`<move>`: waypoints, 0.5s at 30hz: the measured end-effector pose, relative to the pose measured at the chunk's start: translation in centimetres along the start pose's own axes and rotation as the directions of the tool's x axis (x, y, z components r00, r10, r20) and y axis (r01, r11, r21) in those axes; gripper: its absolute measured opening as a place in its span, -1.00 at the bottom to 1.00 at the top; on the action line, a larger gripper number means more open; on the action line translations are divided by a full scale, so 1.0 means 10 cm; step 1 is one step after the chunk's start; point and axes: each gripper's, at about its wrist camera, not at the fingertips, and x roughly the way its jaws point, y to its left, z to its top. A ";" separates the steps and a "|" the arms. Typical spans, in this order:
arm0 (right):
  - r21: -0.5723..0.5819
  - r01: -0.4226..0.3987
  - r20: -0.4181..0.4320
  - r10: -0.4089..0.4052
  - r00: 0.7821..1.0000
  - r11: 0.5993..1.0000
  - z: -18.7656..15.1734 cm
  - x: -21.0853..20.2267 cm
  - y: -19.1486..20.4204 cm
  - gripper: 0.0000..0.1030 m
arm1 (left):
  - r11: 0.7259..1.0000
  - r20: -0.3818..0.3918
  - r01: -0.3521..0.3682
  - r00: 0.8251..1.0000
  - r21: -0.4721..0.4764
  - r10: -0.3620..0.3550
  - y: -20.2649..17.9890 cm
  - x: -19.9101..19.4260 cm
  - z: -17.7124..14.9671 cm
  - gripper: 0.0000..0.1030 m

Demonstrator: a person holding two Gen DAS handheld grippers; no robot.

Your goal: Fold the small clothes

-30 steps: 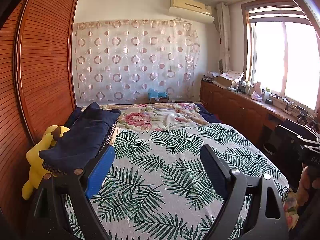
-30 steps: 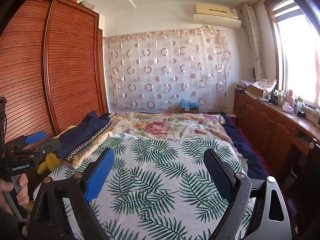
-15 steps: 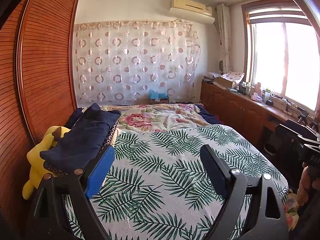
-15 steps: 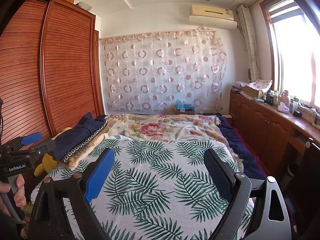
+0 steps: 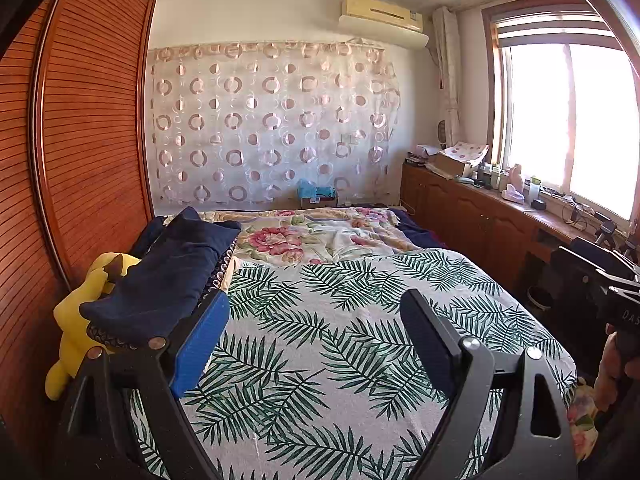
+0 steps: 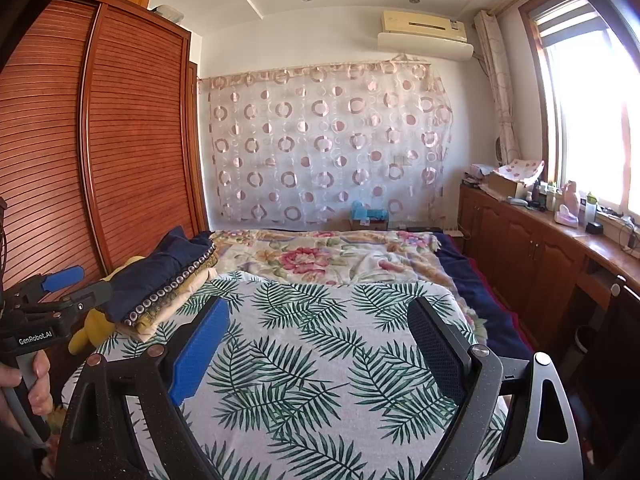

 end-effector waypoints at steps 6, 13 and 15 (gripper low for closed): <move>-0.004 -0.002 0.005 0.002 1.000 1.000 -0.01 -0.01 -0.02 0.78 | 1.000 0.000 -0.001 1.000 0.001 0.001 0.00 0.00 0.00 0.70; -0.007 -0.003 0.004 0.003 1.000 1.000 -0.02 0.00 -0.05 0.78 | 1.000 0.000 0.000 1.000 0.001 0.000 0.00 0.00 -0.01 0.70; -0.007 -0.004 0.004 0.004 1.000 1.000 -0.02 -0.01 -0.05 0.78 | 1.000 0.000 0.000 1.000 0.001 0.000 0.00 0.00 -0.01 0.70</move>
